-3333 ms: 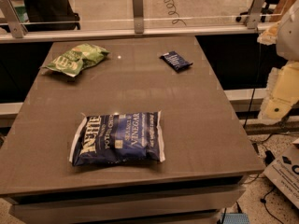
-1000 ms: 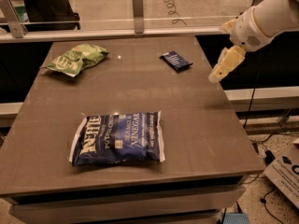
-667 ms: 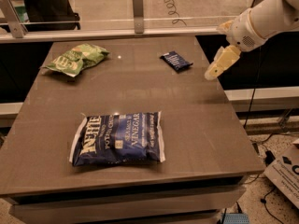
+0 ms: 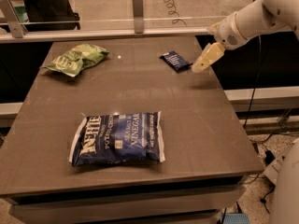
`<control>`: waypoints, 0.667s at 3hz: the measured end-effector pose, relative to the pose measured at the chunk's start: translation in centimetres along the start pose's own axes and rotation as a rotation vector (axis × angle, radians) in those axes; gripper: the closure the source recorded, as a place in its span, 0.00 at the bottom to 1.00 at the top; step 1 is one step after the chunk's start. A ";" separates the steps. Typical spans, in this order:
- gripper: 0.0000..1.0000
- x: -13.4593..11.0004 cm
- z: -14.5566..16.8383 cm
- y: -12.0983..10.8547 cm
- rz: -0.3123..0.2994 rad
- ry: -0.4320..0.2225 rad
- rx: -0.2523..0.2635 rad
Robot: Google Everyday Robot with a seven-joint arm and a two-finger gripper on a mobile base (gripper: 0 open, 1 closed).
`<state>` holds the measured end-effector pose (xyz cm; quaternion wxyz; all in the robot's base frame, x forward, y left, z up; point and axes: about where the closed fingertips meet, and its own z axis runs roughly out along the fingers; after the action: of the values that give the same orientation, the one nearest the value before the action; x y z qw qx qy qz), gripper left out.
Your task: Pick rxbar blueberry
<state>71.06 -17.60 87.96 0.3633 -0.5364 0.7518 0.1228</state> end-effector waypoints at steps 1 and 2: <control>0.00 -0.8 2.5 0.0 0.045 -0.037 -0.036; 0.00 -1.4 4.9 0.8 0.080 -0.059 -0.085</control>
Offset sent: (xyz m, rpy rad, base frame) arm 0.0174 0.0627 -0.0391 0.1517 0.1386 0.0249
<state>72.60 -13.49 85.34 0.3569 -0.5171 0.7557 0.1849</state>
